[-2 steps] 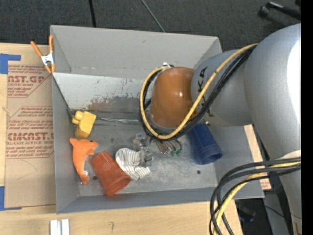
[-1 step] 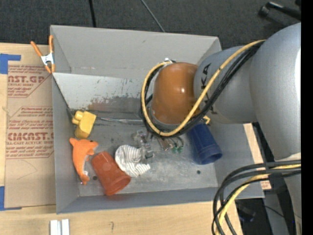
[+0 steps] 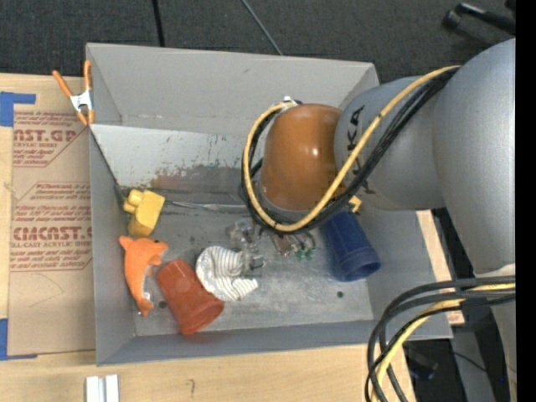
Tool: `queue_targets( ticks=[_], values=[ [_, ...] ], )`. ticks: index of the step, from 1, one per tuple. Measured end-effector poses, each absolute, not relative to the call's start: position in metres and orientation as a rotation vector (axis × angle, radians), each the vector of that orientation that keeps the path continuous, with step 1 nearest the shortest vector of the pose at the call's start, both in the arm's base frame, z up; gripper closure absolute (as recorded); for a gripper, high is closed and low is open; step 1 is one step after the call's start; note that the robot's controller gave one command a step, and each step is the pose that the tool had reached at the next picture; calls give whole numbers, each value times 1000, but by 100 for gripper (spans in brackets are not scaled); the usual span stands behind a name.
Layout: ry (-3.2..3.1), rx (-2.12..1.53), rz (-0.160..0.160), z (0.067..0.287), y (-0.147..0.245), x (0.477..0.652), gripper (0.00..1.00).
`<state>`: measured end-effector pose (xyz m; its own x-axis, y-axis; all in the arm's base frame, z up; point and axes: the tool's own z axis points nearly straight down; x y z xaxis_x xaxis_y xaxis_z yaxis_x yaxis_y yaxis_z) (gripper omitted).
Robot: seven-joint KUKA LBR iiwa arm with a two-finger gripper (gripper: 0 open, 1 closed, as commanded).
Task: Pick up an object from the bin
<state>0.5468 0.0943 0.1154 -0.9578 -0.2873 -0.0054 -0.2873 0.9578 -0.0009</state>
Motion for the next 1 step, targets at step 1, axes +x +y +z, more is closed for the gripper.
queue_targets(
  ticks=[1],
  values=[
    [3105, -456, 0, 119, 94, 546, 100]
  ],
)
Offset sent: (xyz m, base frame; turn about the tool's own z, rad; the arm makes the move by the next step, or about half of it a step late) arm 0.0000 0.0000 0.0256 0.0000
